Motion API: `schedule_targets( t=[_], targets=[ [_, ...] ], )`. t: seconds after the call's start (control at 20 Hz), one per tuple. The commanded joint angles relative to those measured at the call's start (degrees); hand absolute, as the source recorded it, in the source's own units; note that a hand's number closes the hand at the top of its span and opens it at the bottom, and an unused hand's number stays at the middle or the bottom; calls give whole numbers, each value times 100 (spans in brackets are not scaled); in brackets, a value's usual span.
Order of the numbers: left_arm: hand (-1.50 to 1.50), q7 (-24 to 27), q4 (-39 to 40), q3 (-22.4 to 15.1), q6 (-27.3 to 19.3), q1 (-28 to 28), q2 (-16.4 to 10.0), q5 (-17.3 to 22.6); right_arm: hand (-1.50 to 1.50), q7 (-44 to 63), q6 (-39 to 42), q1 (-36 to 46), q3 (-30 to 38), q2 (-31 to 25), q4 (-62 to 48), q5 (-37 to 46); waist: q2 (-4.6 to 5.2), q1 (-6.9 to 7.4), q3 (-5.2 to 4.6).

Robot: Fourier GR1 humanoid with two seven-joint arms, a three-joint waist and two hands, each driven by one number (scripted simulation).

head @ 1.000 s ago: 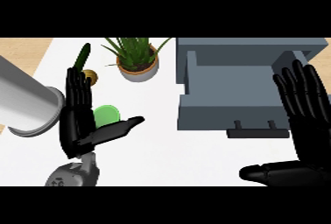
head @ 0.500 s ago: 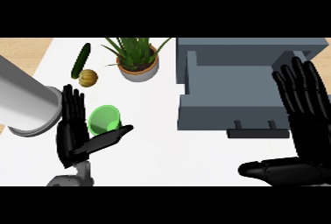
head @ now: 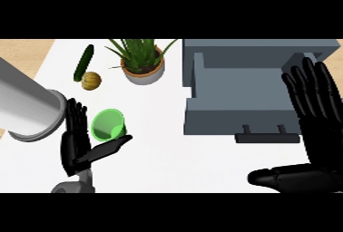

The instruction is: Pick up the cup, place it into the drawer and close the drawer

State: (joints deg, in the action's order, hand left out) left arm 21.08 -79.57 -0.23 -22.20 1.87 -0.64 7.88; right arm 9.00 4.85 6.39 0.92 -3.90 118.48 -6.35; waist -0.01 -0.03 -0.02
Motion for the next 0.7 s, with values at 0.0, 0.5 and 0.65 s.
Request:
schedule_targets(
  t=[0.0, 0.5, 0.65],
  targets=[
    [-150, 431, 831, 419, 309, 470, -89, 234, -150, 61, 263, -108, 283, -212, 64, -331, 2, -15, 0],
    [-150, 1658, 1943, 300, 232, 367, 62, 554, -150, -318, 361, -170, 262, -127, -281, -280, 3, -9, 0],
    [-150, 1765, 2268, 755, 820, 331, -95, 594, -150, 108, 185, -151, 132, -76, 195, -230, 1, -6, 0]
  ],
)
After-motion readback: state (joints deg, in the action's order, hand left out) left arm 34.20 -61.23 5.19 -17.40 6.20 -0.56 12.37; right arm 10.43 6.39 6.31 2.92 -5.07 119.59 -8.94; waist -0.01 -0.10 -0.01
